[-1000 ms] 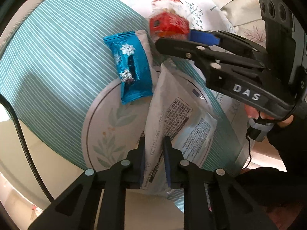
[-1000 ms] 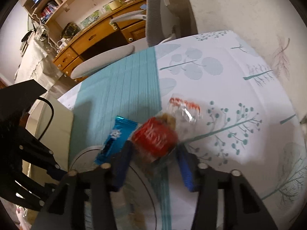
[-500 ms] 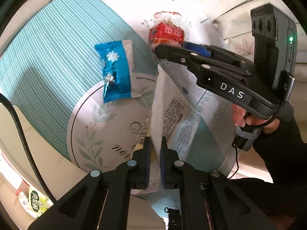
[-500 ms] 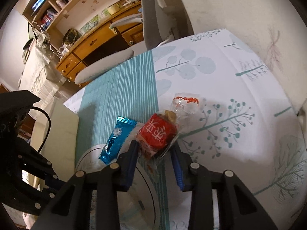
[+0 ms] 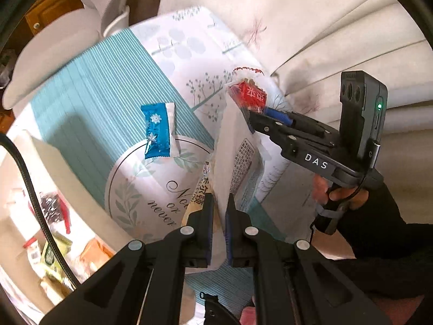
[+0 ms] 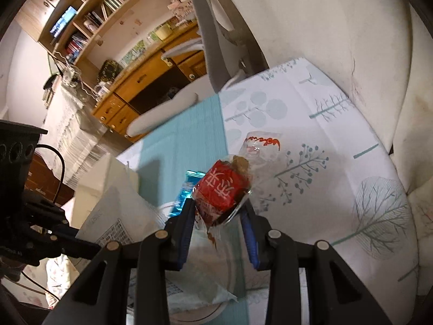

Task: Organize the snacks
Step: 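Carry the white pack and red wrapper into the white tray and open both tools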

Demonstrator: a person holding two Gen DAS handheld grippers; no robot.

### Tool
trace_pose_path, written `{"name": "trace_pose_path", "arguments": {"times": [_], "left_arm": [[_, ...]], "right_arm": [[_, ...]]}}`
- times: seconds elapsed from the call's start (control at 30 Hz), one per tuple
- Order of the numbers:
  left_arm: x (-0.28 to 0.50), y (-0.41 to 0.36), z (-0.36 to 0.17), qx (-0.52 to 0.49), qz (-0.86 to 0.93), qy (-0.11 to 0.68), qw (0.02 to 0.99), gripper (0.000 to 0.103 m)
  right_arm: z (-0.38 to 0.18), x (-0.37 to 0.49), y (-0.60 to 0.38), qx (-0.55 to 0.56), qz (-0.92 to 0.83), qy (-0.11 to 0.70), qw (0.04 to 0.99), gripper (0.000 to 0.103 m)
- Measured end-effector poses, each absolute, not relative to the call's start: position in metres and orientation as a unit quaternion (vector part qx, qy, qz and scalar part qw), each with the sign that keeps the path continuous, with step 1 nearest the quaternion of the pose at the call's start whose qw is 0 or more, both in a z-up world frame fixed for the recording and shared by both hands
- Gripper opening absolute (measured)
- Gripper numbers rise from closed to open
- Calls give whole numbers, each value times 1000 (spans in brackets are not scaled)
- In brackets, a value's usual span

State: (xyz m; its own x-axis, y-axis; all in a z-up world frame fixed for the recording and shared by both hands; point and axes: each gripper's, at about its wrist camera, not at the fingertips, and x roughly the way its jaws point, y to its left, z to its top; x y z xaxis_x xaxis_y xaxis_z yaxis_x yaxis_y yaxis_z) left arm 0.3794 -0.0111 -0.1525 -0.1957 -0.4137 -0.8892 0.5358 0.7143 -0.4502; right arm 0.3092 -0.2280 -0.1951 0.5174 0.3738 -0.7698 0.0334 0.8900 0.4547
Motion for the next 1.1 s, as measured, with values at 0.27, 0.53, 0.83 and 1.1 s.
{"name": "trace_pose_path", "arguments": {"times": [0.27,0.53,0.83,1.1], "left_arm": [[345,29,-100,6,-339,642,688,5],[313,104,-78,-54,-282,610,739,5],[280,198,-72,-114,-210,582,778,4],[271,250,-98,-150,-130,554,808,6]], "right_arm": [[-149,294,-194,199,137,451,859,34],[-117,281,-137,177,180,433,865,34],[-108,266,-61,156,227,443,853,34],[-120,253,2,135,261,468,833,36]]}}
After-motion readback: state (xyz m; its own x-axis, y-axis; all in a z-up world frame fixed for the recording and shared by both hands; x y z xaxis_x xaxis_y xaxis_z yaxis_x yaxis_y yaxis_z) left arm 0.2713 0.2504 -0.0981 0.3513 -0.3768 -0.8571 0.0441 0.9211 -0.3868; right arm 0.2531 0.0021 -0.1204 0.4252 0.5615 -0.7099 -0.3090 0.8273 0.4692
